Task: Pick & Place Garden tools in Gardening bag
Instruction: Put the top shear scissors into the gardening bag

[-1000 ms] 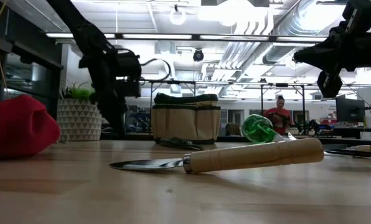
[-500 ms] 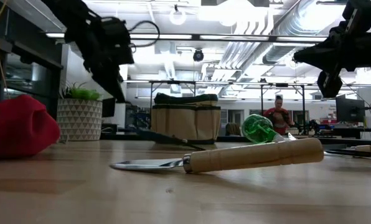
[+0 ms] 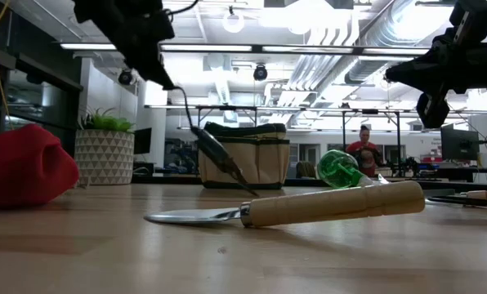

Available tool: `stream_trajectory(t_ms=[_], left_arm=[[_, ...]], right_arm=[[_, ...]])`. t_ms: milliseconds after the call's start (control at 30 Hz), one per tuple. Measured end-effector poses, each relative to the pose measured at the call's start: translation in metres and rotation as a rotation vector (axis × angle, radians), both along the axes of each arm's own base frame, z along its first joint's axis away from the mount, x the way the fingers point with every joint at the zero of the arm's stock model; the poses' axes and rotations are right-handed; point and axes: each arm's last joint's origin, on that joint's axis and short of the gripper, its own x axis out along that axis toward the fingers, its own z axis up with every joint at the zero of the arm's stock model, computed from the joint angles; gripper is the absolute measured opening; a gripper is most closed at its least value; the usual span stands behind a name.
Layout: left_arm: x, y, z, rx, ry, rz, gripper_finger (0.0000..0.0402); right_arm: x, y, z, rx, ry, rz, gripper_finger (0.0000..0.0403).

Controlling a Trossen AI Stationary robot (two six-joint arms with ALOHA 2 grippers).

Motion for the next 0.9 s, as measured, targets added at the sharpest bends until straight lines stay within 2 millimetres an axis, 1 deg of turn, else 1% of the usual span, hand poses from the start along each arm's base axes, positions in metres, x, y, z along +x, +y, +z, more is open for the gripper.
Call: stream_trajectory(t_ms=[267,533,900], left_arm=[[0.003,-0.004,0.024,0.046,-0.036,-0.004,0.0000],[0.002,-0.004,0.037,0.064,-0.055,-0.003,0.0000],[0.000,-0.005,0.062,0.097,-0.100,0.005,0.0000]], right_arm=[[0.000,0.000,0.000,0.000,0.000,0.000,0.0003],[0.000,0.000,0.000,0.000,0.001,0.000,0.0003],[0.000,0.000,0.000,0.000,0.000,0.000,0.0002]])
